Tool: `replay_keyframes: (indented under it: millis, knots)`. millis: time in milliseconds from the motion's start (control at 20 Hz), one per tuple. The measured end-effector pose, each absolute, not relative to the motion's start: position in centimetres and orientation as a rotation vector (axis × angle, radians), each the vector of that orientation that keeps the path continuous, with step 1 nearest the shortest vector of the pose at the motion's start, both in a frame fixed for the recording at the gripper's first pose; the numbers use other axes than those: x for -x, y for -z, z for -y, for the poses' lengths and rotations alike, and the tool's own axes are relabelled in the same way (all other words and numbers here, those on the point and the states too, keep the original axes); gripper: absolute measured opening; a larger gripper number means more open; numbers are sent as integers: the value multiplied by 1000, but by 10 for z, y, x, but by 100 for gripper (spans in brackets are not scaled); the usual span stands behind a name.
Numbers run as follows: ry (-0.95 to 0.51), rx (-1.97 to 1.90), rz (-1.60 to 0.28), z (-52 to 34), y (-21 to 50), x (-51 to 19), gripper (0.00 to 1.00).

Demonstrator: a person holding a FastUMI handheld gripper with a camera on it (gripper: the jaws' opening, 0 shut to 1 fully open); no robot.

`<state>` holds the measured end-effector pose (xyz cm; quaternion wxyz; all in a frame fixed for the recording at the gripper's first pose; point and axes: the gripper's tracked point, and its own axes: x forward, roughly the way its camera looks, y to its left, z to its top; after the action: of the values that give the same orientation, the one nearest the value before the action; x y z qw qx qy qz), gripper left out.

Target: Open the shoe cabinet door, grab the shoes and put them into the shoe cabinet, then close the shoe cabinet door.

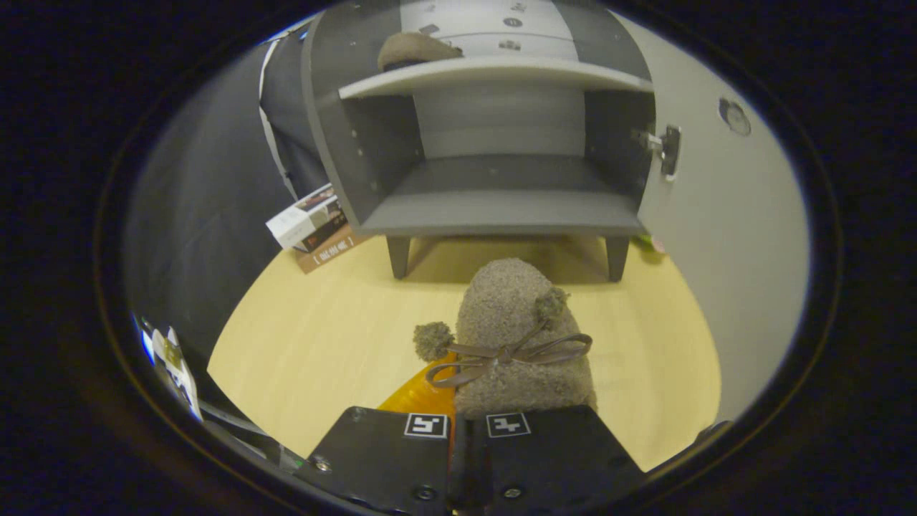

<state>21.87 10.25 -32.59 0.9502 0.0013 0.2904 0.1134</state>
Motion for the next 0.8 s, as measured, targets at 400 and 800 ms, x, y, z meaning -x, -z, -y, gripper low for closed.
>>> replay_keyframes:
  millis: [400,800]
  knots:
    - [-272,56,-340,-117,166,-230,7]
    - [-231,77,-205,-125,56,-301,7]
